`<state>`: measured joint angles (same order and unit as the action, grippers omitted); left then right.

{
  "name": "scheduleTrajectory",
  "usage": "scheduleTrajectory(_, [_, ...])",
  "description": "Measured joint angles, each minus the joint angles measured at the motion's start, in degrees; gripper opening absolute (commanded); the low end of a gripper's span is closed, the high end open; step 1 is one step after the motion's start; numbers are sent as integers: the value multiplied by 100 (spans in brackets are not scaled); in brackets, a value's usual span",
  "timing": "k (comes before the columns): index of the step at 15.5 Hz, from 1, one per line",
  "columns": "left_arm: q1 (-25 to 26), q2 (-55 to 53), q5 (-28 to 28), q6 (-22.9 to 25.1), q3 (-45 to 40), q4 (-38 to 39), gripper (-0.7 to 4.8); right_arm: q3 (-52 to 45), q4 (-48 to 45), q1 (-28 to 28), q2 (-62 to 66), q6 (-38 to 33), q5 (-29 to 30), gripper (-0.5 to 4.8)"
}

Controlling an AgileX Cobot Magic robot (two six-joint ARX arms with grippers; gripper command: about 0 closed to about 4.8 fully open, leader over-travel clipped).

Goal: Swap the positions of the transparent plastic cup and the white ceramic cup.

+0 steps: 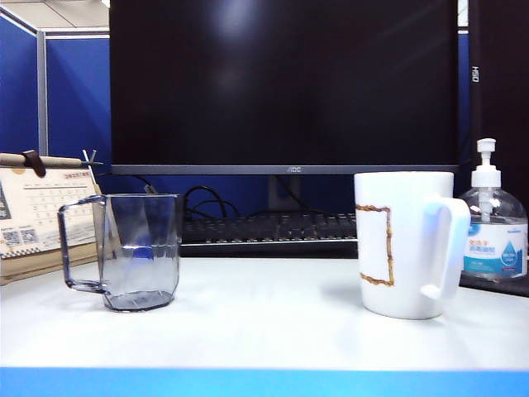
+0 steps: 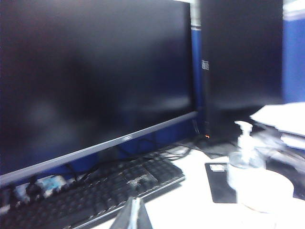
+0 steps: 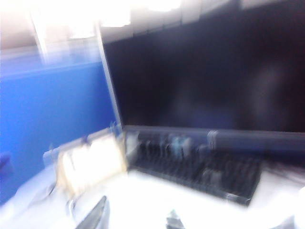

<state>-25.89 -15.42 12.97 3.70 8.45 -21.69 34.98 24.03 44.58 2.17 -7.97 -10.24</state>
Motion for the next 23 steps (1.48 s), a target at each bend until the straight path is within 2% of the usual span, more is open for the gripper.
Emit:
scheduleTrajectory(2, [-13, 24, 20, -251, -289, -46, -6, -619, -295, 35, 675, -17, 372, 144])
scheduleTrajectory(5, [-7, 26, -15, -560, -669, -33, -6, -1403, -728, 26, 1102, -107, 382, 144])
scheduleTrajectory(7, [-9, 20, -79, -702, -798, 273, -5, -1858, -975, 28, 1132, -131, 382, 144])
scheduleTrajectory(10, [-7, 28, -164, -730, -798, 564, -5, -2533, -1255, 26, 1126, -144, -9, 148])
scheduleTrajectory(14, [66, 28, -149, -828, -800, 918, -5, -3112, -1270, 26, 1123, -144, -24, 148])
scheduleTrajectory(21, [1316, 105, -144, -848, -798, 1047, -5, -3314, -1045, 28, 1119, -144, -15, 149])
scheduleTrajectory(23, [1821, 205, -146, -848, -798, 1040, -5, -3314, -1045, 28, 1117, -144, -15, 149])
